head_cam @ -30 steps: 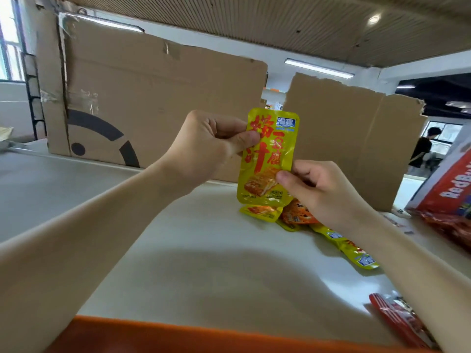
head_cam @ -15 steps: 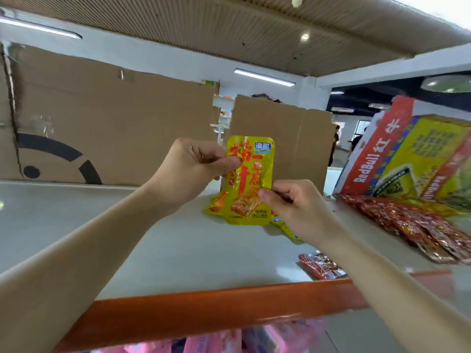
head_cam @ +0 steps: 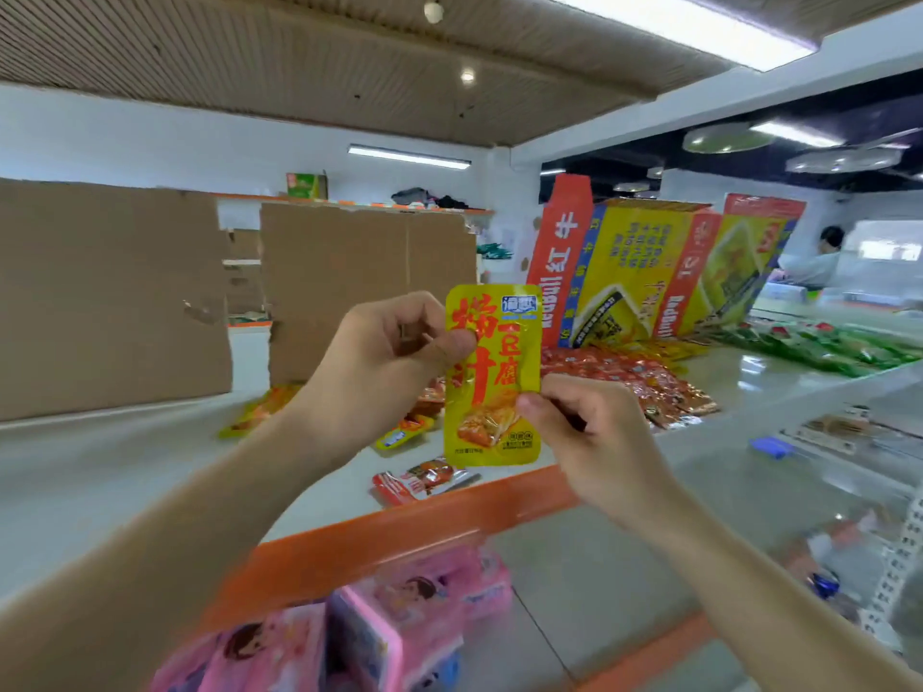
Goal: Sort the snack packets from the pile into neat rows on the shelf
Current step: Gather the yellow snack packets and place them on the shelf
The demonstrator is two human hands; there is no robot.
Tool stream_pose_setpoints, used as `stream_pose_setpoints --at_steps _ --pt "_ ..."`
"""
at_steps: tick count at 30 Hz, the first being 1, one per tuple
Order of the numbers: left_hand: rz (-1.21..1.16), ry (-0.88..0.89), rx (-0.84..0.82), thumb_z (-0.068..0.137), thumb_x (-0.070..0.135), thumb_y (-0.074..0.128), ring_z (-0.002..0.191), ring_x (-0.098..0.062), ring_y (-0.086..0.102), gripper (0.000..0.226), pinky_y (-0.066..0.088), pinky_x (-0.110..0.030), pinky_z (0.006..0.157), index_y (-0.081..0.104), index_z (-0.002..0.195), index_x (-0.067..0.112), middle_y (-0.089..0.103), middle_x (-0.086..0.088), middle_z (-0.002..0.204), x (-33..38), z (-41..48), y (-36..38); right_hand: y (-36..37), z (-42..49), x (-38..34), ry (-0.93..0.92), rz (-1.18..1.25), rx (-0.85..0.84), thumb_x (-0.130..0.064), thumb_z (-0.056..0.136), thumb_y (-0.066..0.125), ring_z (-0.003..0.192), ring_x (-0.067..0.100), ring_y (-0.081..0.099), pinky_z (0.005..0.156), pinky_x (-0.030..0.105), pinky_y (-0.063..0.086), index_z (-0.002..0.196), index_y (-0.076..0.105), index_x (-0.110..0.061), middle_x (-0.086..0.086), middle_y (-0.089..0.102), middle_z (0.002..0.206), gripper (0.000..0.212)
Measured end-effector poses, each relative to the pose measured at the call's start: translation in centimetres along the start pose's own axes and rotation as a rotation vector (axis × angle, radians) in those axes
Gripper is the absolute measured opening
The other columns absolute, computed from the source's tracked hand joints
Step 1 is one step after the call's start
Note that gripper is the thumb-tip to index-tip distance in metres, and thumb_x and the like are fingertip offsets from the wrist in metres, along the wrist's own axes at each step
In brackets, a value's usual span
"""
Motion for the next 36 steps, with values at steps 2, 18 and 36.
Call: stream_pose_setpoints --at_steps 2,18,36 --pt "-0.025 0.006 -0.018 0.09 0.011 0.066 0.06 -0.019 0.041 0.027 0.037 -0.019 0.054 0.051 0.067 0.011 0.046 -0.013 0.065 0.2 0.7 3.9 -3.5 -1.1 1.1 0.028 -0.039 0.02 -0.024 0.091 0.056 0.048 0.004 0.031 0.048 0.018 0.021 0.054 0.037 -0.032 -0.013 0.035 0.048 0.042" --pt "-0.143 0.073 -0.168 0.081 0.023 0.071 0.063 -0.022 0.036 0.032 0.033 -0.029 0.059 0.049 0.062 0.01 0.037 -0.013 0.061 3.2 3.6 30.9 -26.9 -11.8 9.3 0.279 -0.147 0.121 -0.013 0.094 0.062 0.046 0.007 0.025 0.047 0.022 0.016 0.047 0.048 -0.033 -0.009 0.025 0.047 0.053" --pt "-0.126 0.051 -0.264 0.086 0.025 0.066 0.061 -0.015 0.044 0.03 0.037 -0.031 0.062 0.052 0.072 0.002 0.051 -0.009 0.063 1.6 6.6 45.2 -37.2 -16.3 17.4 0.46 -0.237 0.208 -0.024 0.095 0.06 0.048 0.008 0.042 0.051 0.027 0.035 0.064 0.064 -0.021 0.001 0.053 0.052 0.031"
Point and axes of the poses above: each hand's wrist, its own z-axis towards the middle knuckle, its own y-axis out of the palm, x = y × z, the point moved 1 cm from there along z, towards the middle knuckle
